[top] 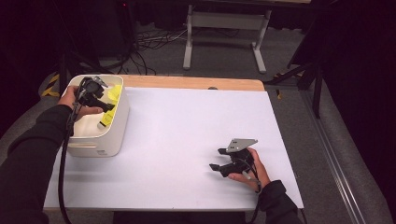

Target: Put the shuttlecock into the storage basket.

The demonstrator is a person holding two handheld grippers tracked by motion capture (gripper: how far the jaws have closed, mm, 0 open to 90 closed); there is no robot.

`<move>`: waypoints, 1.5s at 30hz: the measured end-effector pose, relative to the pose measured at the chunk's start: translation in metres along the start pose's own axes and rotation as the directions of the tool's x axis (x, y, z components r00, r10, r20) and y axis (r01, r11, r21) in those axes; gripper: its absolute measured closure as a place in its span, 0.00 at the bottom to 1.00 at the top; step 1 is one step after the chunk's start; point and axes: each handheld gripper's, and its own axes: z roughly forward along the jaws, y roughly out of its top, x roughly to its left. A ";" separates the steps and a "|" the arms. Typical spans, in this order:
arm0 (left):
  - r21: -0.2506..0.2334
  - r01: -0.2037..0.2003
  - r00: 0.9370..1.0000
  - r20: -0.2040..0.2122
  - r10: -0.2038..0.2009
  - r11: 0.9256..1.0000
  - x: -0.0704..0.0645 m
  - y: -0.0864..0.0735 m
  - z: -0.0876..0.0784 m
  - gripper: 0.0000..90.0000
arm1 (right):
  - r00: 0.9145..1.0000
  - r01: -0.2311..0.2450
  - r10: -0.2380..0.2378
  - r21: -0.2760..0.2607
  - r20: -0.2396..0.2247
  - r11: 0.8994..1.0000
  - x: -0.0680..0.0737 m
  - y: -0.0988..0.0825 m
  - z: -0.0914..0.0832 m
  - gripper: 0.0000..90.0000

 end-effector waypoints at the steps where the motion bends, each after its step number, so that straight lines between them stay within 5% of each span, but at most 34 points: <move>1: -0.020 -0.004 1.000 -0.001 0.004 1.000 0.000 0.001 -0.004 0.31 | 1.000 0.000 0.000 0.000 0.003 1.000 0.000 0.000 0.000 0.32; 9: -0.170 0.023 0.999 -0.027 -0.027 0.985 0.003 -0.004 -0.036 0.24 | 1.000 0.002 -0.002 -0.007 0.021 1.000 -0.001 0.000 -0.002 0.31; 14: -0.299 0.039 0.999 -0.019 -0.047 0.953 0.004 -0.015 -0.064 0.22 | 0.999 0.005 -0.004 -0.017 0.052 1.000 -0.002 0.001 -0.005 0.31; 16: -0.309 0.029 0.999 -0.027 -0.039 0.950 0.003 -0.017 -0.068 0.21 | 0.998 0.009 -0.008 -0.019 0.067 1.000 -0.002 0.001 -0.006 0.30; 17: -0.348 0.026 0.999 -0.019 -0.035 0.937 0.001 -0.020 -0.077 0.21 | 0.997 0.013 -0.011 -0.020 0.074 1.000 -0.002 0.001 -0.007 0.30; 19: -0.373 0.001 0.999 -0.045 -0.019 0.928 -0.003 -0.024 -0.084 0.21 | 0.997 0.018 -0.016 -0.024 0.081 1.000 -0.001 0.002 -0.008 0.30; 20: -0.399 0.003 0.999 -0.038 -0.020 0.917 -0.004 -0.026 -0.087 0.21 | 0.996 0.020 -0.018 -0.025 0.085 0.999 -0.001 0.002 -0.009 0.30; 21: -0.399 0.003 0.999 -0.038 -0.020 0.917 -0.004 -0.026 -0.087 0.22 | 0.996 0.020 -0.018 -0.029 0.087 0.999 -0.001 0.002 -0.009 0.30; 25: -0.454 -0.018 0.999 -0.044 -0.003 0.891 -0.014 -0.036 -0.099 0.22 | 0.995 0.026 -0.022 -0.034 0.100 0.999 -0.001 0.003 -0.010 0.29; 28: -0.475 -0.025 0.999 -0.049 0.002 0.880 -0.021 -0.041 -0.105 0.22 | 0.994 0.032 -0.028 -0.040 0.109 0.999 0.000 0.004 -0.012 0.29; 30: -0.508 -0.030 0.999 -0.042 0.010 0.861 -0.029 -0.046 -0.112 0.22 | 0.993 0.034 -0.028 -0.051 0.116 0.998 0.000 0.004 -0.014 0.29; 31: -0.508 -0.030 0.999 -0.042 0.010 0.861 -0.029 -0.046 -0.112 0.22 | 0.992 0.035 -0.028 -0.054 0.120 0.998 0.000 0.005 -0.014 0.29; 35: -0.556 -0.052 0.998 -0.045 0.033 0.829 -0.044 -0.054 -0.124 0.22 | 0.990 0.041 -0.032 -0.066 0.135 0.997 0.001 0.006 -0.017 0.29; 37: -0.562 -0.058 0.998 -0.049 0.036 0.825 -0.048 -0.056 -0.126 0.22 | 0.990 0.043 -0.033 -0.067 0.138 0.997 0.002 0.006 -0.018 0.29; 41: -0.591 -0.083 0.997 -0.053 0.063 0.803 -0.064 -0.062 -0.131 0.21 | 0.987 0.053 -0.041 -0.079 0.152 0.995 0.004 0.007 -0.021 0.28; 45: -0.595 -0.099 0.995 -0.054 0.083 0.798 -0.075 -0.064 -0.132 0.21 | 0.985 0.067 -0.051 -0.092 0.167 0.994 0.006 0.009 -0.024 0.28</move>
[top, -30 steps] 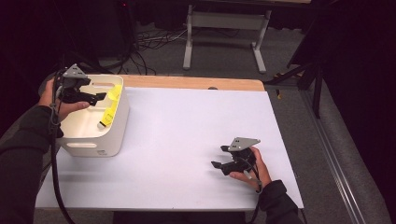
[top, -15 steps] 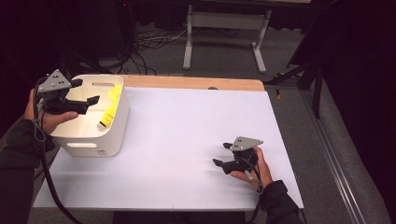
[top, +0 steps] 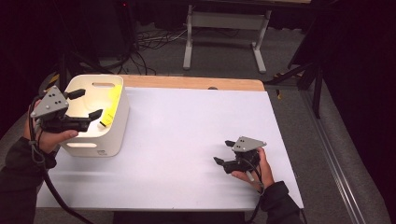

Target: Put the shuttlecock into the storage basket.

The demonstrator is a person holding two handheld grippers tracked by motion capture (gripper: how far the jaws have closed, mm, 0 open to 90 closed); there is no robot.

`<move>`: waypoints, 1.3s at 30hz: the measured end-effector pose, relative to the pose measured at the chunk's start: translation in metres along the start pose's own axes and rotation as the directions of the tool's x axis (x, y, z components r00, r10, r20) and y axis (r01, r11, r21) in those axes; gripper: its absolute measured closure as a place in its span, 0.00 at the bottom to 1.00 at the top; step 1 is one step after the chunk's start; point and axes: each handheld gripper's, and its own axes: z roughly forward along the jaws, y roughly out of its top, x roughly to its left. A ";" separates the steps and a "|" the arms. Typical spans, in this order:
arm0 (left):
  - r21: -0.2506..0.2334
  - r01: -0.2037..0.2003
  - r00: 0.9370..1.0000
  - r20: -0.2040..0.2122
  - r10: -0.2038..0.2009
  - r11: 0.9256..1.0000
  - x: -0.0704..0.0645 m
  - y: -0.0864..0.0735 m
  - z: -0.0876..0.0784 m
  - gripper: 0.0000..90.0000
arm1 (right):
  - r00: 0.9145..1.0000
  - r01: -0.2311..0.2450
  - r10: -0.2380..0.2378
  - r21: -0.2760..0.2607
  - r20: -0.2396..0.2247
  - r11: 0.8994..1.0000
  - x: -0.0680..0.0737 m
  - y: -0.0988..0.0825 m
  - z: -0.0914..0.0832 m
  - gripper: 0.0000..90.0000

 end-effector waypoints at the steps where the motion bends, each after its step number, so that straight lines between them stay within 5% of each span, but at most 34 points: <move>1: -0.002 -0.014 1.000 0.011 0.014 1.000 -0.008 0.000 -0.001 0.20 | 1.000 0.002 -0.002 -0.007 0.004 1.000 0.001 0.001 -0.001 0.28; 15: -0.082 -0.084 0.996 0.035 0.087 0.993 -0.067 -0.010 -0.001 0.16 | 0.999 0.033 -0.031 -0.050 0.042 0.998 0.010 0.004 -0.013 0.26; 24: -0.109 -0.083 0.992 0.090 0.093 0.991 -0.100 -0.026 0.009 0.13 | 0.997 0.054 -0.050 -0.067 0.053 0.996 0.018 0.005 -0.017 0.25; 34: -0.107 -0.092 0.989 0.109 0.104 0.990 -0.118 -0.043 0.021 0.10 | 0.996 0.057 -0.052 -0.077 0.069 0.995 0.024 0.004 -0.020 0.21; 39: -0.135 -0.089 0.989 0.108 0.103 0.987 -0.125 -0.051 0.023 0.09 | 0.991 0.057 -0.049 -0.061 0.125 0.997 0.030 0.000 -0.020 0.15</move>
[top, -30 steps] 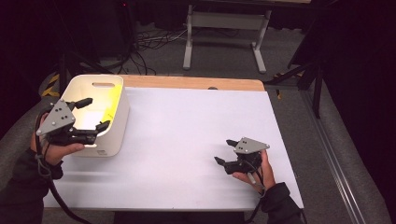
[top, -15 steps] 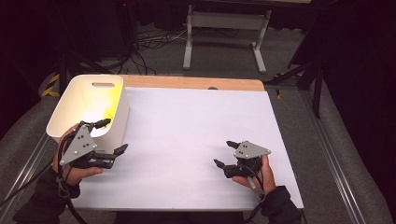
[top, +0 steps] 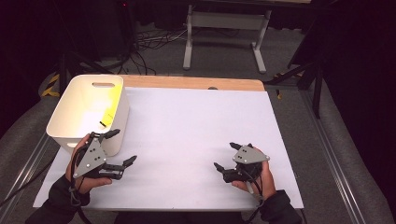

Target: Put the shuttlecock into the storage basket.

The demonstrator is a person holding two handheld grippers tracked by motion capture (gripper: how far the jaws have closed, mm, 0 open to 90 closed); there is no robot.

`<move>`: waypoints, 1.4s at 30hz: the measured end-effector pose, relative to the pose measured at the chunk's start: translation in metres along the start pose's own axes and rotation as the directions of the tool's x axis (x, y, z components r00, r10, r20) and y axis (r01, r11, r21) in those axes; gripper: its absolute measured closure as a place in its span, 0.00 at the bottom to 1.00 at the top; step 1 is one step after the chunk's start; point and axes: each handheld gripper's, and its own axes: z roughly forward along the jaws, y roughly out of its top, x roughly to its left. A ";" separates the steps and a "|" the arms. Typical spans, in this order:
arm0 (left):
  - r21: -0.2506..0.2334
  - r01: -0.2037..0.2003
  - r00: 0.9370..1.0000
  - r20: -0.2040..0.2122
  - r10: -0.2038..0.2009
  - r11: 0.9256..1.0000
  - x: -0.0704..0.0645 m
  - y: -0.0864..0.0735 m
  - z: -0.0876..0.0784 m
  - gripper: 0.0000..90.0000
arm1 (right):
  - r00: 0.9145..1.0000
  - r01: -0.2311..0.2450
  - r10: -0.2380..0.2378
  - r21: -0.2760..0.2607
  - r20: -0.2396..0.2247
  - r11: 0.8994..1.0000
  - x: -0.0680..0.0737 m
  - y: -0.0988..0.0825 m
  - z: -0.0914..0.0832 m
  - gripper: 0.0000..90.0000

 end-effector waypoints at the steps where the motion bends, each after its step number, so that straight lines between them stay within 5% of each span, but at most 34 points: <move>1: 0.000 0.000 1.000 0.000 0.000 1.000 0.000 0.000 0.000 0.09 | 1.000 0.000 0.000 0.000 0.000 1.000 0.000 0.000 0.000 0.15; 22: 0.044 0.033 0.997 0.066 -0.035 0.998 -0.024 -0.033 0.018 0.09 | 0.999 0.012 -0.011 -0.020 0.035 1.000 0.017 -0.011 -0.010 0.13; 27: 0.078 0.064 0.993 0.091 -0.071 0.995 -0.032 -0.046 0.023 0.09 | 0.999 0.007 -0.006 -0.021 0.037 1.000 0.021 -0.016 -0.011 0.13; 34: 0.114 0.104 0.987 0.108 -0.116 0.988 -0.036 -0.060 0.020 0.09 | 0.999 0.020 -0.019 -0.024 0.039 1.000 0.025 -0.018 -0.009 0.13; 42: 0.114 0.108 0.987 0.104 -0.120 0.988 -0.035 -0.060 0.015 0.09 | 0.999 0.035 -0.034 -0.023 0.026 0.999 0.028 -0.020 -0.006 0.11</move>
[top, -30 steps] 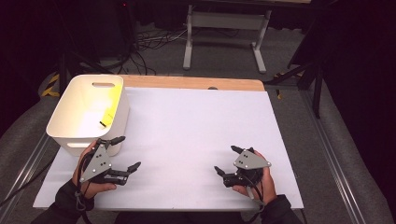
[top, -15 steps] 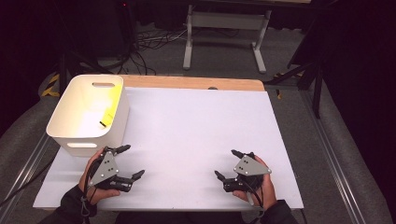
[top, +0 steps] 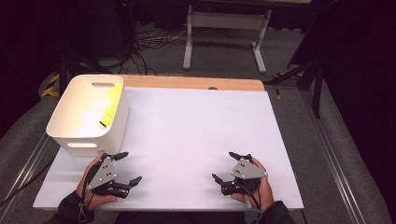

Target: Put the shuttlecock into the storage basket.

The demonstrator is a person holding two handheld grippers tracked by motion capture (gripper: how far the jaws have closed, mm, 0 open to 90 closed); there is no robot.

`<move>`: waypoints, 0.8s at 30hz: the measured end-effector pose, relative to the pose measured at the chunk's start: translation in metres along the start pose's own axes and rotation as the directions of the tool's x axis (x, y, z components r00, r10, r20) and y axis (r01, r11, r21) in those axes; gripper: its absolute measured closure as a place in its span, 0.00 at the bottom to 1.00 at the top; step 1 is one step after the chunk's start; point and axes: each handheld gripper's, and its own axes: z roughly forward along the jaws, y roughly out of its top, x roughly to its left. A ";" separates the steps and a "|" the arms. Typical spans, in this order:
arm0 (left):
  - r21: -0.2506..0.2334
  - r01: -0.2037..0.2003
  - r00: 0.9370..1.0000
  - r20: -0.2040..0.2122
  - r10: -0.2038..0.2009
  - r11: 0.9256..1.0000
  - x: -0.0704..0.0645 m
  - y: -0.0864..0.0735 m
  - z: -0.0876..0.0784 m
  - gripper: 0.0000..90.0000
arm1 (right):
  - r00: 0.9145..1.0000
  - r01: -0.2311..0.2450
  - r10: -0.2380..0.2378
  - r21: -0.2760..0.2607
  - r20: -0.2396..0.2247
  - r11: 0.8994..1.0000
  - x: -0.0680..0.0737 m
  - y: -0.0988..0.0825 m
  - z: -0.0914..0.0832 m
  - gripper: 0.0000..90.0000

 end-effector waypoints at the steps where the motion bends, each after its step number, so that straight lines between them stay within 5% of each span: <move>1: -0.003 0.001 1.000 0.000 -0.001 1.000 0.000 0.000 -0.001 0.09 | 1.000 0.005 -0.005 -0.007 0.001 1.000 0.000 0.000 0.000 0.11; 24: -0.034 -0.016 1.000 0.003 0.016 0.999 0.000 0.005 -0.005 0.09 | 0.999 -0.008 0.011 -0.064 0.048 0.998 -0.001 0.002 -0.010 0.10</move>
